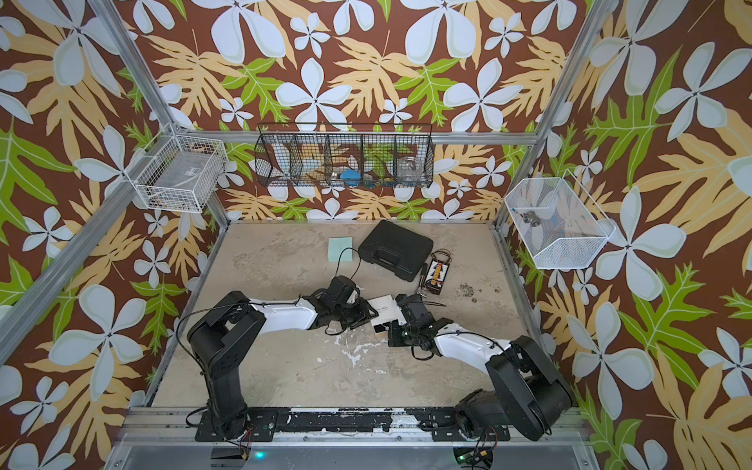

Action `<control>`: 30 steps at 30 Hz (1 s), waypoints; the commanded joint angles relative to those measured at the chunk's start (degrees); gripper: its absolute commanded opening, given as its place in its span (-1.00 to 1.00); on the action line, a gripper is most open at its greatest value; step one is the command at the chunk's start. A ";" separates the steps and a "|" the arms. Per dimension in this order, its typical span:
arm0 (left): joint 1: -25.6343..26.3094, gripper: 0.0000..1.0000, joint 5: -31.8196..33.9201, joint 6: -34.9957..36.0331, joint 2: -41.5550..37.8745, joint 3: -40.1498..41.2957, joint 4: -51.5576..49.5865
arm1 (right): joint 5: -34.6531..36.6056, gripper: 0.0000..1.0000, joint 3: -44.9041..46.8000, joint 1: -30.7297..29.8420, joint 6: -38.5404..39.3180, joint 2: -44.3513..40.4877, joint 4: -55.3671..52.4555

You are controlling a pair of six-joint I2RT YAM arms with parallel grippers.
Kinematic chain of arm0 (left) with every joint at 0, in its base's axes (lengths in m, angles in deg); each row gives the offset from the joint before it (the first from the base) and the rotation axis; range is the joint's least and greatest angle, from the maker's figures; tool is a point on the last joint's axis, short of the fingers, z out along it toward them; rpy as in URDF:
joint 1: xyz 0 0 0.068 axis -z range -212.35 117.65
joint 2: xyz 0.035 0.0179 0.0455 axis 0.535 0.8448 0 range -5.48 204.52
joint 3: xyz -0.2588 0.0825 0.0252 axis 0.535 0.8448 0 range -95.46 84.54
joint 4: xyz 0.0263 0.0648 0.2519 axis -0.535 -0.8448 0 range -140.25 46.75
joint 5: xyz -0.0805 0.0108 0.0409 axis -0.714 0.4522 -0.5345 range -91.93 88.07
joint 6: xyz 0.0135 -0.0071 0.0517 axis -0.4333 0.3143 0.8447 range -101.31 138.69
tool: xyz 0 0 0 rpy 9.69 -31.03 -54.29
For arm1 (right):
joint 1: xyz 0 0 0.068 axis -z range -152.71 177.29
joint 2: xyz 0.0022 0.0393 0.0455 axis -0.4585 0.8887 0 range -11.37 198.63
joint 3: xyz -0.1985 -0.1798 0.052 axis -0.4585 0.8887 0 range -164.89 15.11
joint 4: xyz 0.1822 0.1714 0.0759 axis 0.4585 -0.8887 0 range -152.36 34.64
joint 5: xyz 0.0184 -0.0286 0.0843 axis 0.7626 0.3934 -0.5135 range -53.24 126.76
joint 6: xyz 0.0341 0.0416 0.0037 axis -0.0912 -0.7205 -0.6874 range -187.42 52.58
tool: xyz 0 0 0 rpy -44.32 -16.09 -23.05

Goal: Take out the earrings from the drawer-style jewelry box
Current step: Open the drawer in the jewelry box.

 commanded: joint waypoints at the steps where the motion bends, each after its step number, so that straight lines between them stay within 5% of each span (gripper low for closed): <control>1: -0.07 -0.11 2.19 -0.42 0.18 0.23 -3.03 | 0.27 -1.00 0.45 -0.72 -1.12 -0.92 -2.74; 18: 0.17 -0.12 1.53 -0.79 -0.16 1.01 -1.44 | 1.67 -1.00 3.50 -2.38 -3.40 -5.19 -5.53; 24: 0.36 0.00 1.74 0.37 -2.20 0.46 -2.27 | 6.53 -0.34 0.20 -2.54 -2.19 -11.51 -13.97; 30: 0.37 0.10 1.55 1.02 -5.50 1.76 -3.16 | 12.39 -0.40 -6.79 -3.56 1.14 -15.96 -23.88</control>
